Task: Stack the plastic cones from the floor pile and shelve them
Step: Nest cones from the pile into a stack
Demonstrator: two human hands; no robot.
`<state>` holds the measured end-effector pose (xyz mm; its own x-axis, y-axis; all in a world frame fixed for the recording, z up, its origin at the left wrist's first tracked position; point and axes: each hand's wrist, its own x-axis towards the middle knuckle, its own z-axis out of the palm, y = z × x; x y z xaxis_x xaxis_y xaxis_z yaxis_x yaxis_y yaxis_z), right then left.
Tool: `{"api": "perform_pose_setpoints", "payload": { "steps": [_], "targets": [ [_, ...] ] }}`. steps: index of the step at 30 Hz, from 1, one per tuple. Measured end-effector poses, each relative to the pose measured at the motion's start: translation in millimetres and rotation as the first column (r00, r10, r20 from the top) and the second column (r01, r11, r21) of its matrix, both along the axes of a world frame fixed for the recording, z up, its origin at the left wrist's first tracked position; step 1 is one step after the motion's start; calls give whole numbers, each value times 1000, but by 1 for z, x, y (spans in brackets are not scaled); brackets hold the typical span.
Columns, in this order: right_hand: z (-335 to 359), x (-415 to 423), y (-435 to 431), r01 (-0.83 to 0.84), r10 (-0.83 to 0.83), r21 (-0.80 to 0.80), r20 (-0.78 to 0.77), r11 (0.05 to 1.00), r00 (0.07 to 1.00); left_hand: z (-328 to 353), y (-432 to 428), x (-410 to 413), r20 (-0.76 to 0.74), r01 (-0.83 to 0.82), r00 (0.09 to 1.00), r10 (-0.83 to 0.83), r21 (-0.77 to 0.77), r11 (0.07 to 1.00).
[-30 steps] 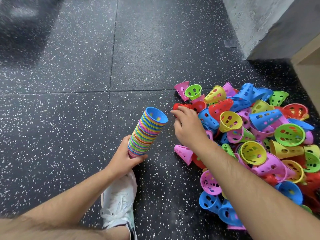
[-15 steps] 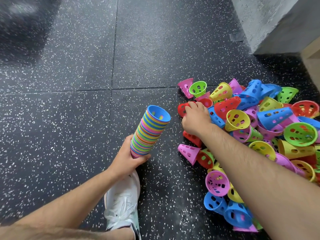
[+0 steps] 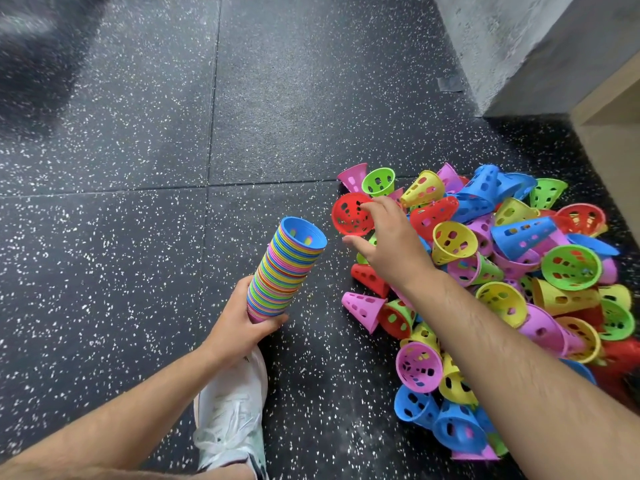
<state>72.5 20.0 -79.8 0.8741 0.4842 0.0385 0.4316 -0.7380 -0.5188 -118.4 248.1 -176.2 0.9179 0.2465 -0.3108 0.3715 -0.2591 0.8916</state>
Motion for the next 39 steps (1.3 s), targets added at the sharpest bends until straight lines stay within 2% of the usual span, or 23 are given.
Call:
{"api": "perform_pose_setpoints", "payload": {
  "steps": [10, 13, 16, 24, 29, 32, 36, 39],
  "targets": [
    [22, -20, 6, 89, -88, 348, -19, 933, 996, 0, -2, 0, -5, -11, 1000, 12, 19, 1000],
    [23, -28, 14, 104, -117, 414, 7, 905, 993, 2, -2, 1, 2, -2, 1000, 2, 34, 999],
    [22, -35, 23, 76, -84, 414, 0, 907, 996, 2, -2, 1, -9, 3, 1000, -3, 58, 998],
    [7, -48, 30, -52, 87, 312, -99, 949, 991, 10, -3, 1, -31, 11, 999, -9, 43, 999],
    [17, -49, 29, -141, 202, 281, -204, 949, 958, 10, -2, 1, -44, 7, 999, -6, 35, 999],
    [13, -32, 29, -122, 169, 241, -188, 963, 967, 9, -2, 3, -52, -17, 998, 18, 10, 1000],
    [-7, 23, 34, -12, 13, 26, -33, 1000, 999, 11, -3, 17, -46, -43, 998, 42, -29, 999],
    [-15, 71, 38, 37, -27, -286, 39, 958, 999, 13, -6, 37, -31, -29, 999, 28, -41, 999]
  ]
}}
